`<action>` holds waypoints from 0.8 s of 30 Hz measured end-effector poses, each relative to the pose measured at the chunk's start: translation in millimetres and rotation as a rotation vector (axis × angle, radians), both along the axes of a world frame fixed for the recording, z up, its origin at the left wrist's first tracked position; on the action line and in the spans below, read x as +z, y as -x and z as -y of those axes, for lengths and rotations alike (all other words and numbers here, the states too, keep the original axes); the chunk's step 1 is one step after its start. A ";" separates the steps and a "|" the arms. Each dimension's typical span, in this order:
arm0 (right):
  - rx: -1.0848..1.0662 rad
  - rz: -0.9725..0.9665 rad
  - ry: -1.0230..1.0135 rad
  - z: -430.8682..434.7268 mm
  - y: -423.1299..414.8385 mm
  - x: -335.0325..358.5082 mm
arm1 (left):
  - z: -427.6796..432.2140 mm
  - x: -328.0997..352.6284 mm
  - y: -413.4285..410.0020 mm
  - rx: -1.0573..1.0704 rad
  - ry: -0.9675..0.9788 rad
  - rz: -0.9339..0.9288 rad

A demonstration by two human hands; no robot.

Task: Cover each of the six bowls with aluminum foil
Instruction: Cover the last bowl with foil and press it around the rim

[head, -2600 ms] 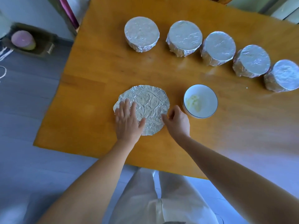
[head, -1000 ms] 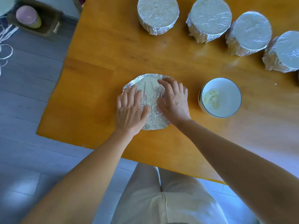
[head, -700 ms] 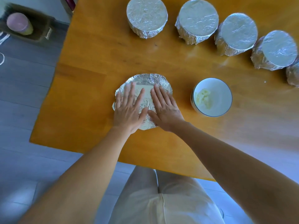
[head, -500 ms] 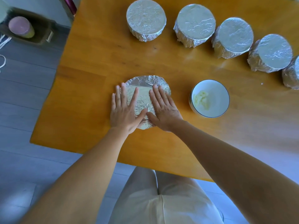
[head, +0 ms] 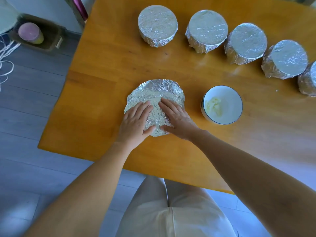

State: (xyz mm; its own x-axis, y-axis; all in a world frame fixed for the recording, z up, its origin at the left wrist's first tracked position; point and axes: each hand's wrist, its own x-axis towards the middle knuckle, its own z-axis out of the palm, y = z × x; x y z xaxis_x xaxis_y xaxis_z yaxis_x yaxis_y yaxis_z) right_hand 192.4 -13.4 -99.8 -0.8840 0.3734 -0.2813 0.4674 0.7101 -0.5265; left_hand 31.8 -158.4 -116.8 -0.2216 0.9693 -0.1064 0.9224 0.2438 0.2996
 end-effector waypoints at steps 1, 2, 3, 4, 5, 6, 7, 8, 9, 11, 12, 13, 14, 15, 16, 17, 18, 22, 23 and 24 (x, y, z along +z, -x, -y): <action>0.002 0.008 0.012 -1.3 0.5 1.2 | -0.2 1.5 2.7 -0.011 0.009 0.006; 0.004 0.016 0.018 -1.2 0.7 2.1 | -0.1 3.6 4.7 -0.022 0.019 0.011; 0.004 0.024 0.023 -1.4 1.2 2.2 | -0.6 5.6 6.3 -0.028 0.032 0.017; 0.006 0.032 0.029 -1.6 1.4 2.5 | -1.0 7.6 7.2 -0.030 0.046 0.021; 0.012 0.043 0.035 -2.0 2.1 3.3 | -1.5 9.5 7.3 -0.033 0.061 0.026; 0.022 0.058 0.036 -1.9 2.8 4.0 | -1.5 11.2 7.0 -0.039 0.077 0.034; 0.036 0.073 0.032 -1.9 3.3 5.6 | -2.0 14.1 6.6 -0.049 0.100 0.046; 0.048 0.085 0.027 -1.1 3.3 6.7 | -1.9 15.9 6.2 -0.059 0.130 0.063; 0.049 0.080 0.028 -0.1 2.3 8.2 | -1.5 18.5 5.3 -0.063 0.155 0.086; -0.021 -0.011 0.035 4.7 -3.1 10.6 | 3.2 20.8 2.8 0.005 0.133 0.134; -0.079 -0.078 0.024 7.7 -6.5 12.0 | 5.2 22.7 1.8 0.073 0.087 0.136; -0.137 -0.128 0.005 10.3 -9.8 12.8 | 5.7 23.7 0.5 0.162 0.041 0.121; -0.184 -0.148 -0.020 13.4 -12.4 13.2 | 5.2 25.6 -0.6 0.270 0.011 0.097; -0.221 -0.139 -0.041 16.6 -14.4 12.3 | 2.7 28.2 -1.4 0.396 0.009 0.090; -0.248 -0.112 -0.056 20.8 -15.9 11.8 | -0.9 31.5 -1.9 0.527 0.029 0.105; -0.260 -0.077 -0.067 24.5 -16.7 10.8 | -5.5 35.8 -2.3 0.634 0.054 0.129; -0.253 -0.041 -0.075 28.3 -17.5 9.7 | -9.4 37.9 -2.6 0.700 0.063 0.159; -0.195 0.028 -0.086 39.1 -23.5 9.9 | -19.8 39.1 -4.9 0.838 -0.012 0.381; -0.197 0.031 -0.081 40.6 -24.6 11.5 | -21.3 39.9 -5.4 0.908 -0.015 0.428; -0.200 0.037 -0.077 42.2 -26.3 12.2 | -21.7 40.6 -6.2 0.976 -0.011 0.448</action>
